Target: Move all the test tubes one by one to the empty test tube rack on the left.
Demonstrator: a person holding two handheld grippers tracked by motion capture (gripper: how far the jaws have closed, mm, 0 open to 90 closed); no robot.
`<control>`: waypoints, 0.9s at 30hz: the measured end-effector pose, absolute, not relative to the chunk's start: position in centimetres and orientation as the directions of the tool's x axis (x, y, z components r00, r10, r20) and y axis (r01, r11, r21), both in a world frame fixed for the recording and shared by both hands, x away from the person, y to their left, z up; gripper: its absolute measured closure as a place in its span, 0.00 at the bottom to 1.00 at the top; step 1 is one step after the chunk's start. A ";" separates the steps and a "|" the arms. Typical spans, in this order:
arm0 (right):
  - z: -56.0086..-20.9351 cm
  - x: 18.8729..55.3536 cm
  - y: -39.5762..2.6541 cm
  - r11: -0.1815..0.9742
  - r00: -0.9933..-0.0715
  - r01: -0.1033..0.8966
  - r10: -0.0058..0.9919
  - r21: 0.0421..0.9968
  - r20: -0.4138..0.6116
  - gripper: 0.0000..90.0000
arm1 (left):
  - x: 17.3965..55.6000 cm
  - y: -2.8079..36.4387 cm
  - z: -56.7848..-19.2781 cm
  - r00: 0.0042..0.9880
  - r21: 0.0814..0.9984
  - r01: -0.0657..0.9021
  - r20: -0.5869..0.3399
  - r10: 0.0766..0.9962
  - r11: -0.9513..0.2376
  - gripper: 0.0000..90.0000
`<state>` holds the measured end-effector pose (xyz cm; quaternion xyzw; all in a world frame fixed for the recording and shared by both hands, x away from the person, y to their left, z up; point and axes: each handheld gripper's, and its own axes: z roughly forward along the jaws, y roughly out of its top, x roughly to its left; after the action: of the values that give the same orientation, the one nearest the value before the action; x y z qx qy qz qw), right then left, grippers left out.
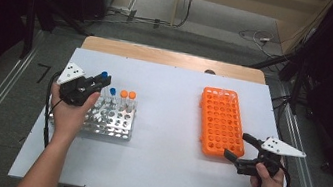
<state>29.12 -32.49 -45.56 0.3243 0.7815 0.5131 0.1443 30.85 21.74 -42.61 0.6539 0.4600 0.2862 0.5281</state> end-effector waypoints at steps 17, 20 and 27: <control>-45.7 29.2 -32.5 0.262 -0.747 0.362 0.656 0.894 0.110 0.01 | 29.8 21.4 -44.0 0.386 0.909 0.411 -0.109 0.916 -0.065 0.82; -45.7 29.2 -32.5 0.263 -0.745 0.364 0.658 0.894 0.110 0.01 | 29.5 21.5 -44.0 0.375 0.912 0.407 -0.108 0.921 -0.059 0.70; -45.7 29.4 -32.5 0.256 -0.737 0.373 0.665 0.892 0.117 0.01 | 28.0 22.1 -43.8 0.393 0.922 0.387 -0.179 0.902 0.014 0.36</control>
<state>29.36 -32.52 -45.66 0.3330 0.7795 0.5109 0.1432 28.03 22.15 -43.79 0.6562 0.4911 0.2498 0.5155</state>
